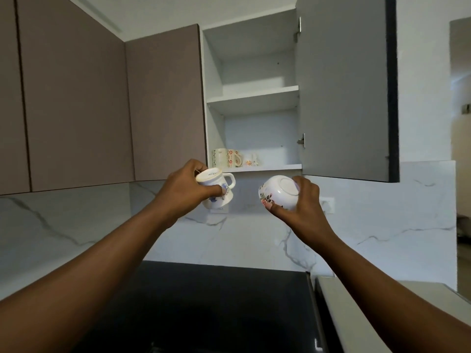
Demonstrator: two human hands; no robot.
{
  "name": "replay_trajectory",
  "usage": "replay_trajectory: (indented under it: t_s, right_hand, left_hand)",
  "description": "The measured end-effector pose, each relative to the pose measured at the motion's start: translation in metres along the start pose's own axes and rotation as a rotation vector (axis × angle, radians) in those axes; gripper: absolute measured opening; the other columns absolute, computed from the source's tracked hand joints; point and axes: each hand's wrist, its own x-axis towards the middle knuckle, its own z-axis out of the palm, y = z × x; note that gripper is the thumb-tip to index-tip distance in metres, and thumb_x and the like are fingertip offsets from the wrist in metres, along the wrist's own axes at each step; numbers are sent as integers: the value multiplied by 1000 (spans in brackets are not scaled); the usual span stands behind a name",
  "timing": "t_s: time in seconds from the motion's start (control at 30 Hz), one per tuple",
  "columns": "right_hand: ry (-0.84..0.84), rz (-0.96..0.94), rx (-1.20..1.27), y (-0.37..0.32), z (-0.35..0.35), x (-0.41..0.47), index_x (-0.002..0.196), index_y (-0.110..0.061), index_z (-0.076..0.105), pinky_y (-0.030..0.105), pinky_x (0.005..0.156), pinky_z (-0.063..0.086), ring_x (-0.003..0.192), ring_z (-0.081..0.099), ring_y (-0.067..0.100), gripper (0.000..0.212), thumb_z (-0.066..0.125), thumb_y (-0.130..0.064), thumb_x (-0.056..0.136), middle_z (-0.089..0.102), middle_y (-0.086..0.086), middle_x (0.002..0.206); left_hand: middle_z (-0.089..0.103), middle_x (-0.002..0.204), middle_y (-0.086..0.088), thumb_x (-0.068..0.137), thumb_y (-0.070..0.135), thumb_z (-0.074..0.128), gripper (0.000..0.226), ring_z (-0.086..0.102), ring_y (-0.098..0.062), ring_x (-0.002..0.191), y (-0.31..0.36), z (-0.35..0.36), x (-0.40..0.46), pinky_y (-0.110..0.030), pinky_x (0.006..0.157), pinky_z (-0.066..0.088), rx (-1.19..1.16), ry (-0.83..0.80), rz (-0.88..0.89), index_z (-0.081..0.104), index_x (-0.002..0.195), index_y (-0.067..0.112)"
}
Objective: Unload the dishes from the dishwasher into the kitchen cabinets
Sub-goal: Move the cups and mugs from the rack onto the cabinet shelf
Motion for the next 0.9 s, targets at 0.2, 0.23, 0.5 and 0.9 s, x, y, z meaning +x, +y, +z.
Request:
replay_trajectory:
  t_s: [0.2,0.23,0.5,0.9]
  right_hand:
    - [-1,-33,-35,32,51,50,136,-26,33,17,93,40,117,41,11,81,80,-42,72,32,-3,134]
    - [10,-41,-41,39,58,59,135,-26,34,17,93,40,117,41,11,80,80,-42,71,33,-3,132]
    - [130,-7,-154,86,115,143,134,-21,34,25,98,40,118,42,15,82,80,-45,70,35,-1,128]
    - [188,-49,-195,144,126,303,129,-21,32,33,94,47,113,48,19,81,80,-49,69,37,3,131]
  left_hand:
    - [58,104,5,71,35,80,47,56,-11,84,-57,23,75,-23,64,47,-54,-29,5,51,107,26]
    - [58,104,5,70,35,80,48,56,-10,84,-66,26,89,-23,63,46,-60,-37,13,52,107,26]
    - [61,110,3,64,36,82,53,59,-16,91,-130,64,209,-26,67,47,-109,-152,101,56,110,25]
    - [62,108,3,68,33,80,52,58,-16,93,-159,128,360,-22,66,45,-150,-85,227,60,115,24]
